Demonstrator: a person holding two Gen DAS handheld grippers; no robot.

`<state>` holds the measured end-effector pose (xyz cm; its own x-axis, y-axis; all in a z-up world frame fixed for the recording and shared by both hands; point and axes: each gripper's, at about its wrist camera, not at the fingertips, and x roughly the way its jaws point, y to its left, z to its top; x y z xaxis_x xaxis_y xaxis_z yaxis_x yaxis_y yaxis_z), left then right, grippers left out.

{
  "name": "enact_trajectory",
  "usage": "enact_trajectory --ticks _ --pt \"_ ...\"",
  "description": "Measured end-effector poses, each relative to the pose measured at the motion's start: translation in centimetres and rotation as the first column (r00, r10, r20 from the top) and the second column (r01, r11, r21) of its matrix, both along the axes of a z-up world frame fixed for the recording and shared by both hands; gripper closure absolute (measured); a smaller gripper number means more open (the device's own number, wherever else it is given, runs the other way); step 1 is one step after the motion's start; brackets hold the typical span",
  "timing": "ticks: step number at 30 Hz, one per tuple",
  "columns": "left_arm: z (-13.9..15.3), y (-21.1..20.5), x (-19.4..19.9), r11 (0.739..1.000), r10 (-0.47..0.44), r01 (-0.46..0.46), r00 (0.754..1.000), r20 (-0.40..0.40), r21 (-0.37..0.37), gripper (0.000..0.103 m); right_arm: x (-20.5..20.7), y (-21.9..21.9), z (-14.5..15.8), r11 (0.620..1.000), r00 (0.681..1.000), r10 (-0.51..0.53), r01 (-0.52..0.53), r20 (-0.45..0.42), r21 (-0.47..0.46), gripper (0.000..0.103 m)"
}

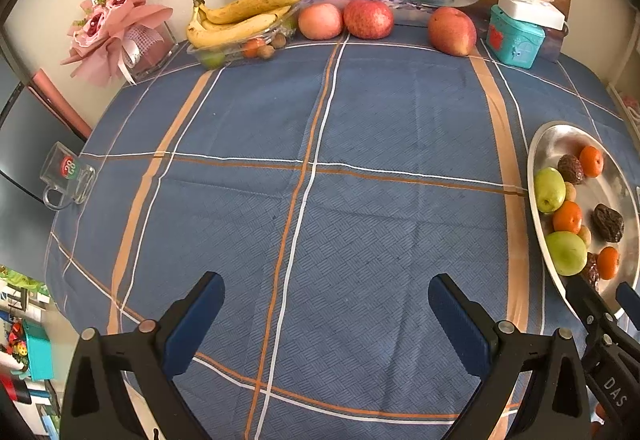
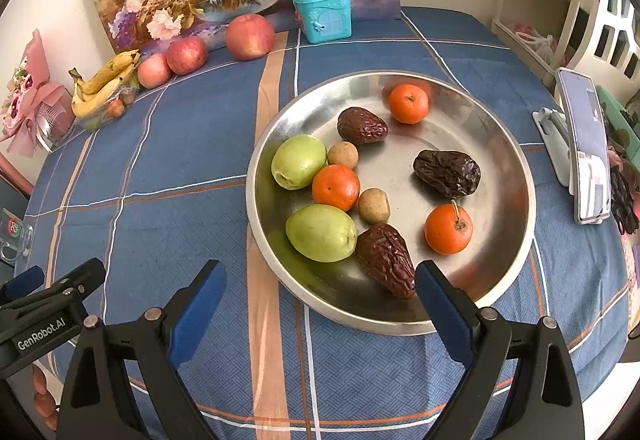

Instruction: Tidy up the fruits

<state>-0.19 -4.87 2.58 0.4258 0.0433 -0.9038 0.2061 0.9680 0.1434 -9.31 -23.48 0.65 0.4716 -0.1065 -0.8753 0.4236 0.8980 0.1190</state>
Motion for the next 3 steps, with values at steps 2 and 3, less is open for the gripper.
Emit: enact_trajectory --ticks 2,3 --pt "0.07 0.02 -0.01 1.000 -0.003 0.003 1.000 0.004 0.001 0.000 -0.05 -0.01 0.01 1.000 1.000 0.000 0.000 0.000 0.000 0.008" --pt "0.07 0.03 0.02 1.000 -0.005 0.005 1.000 0.003 -0.001 0.000 -0.03 -0.02 0.00 1.000 1.000 0.001 -0.001 0.000 0.000 0.008"
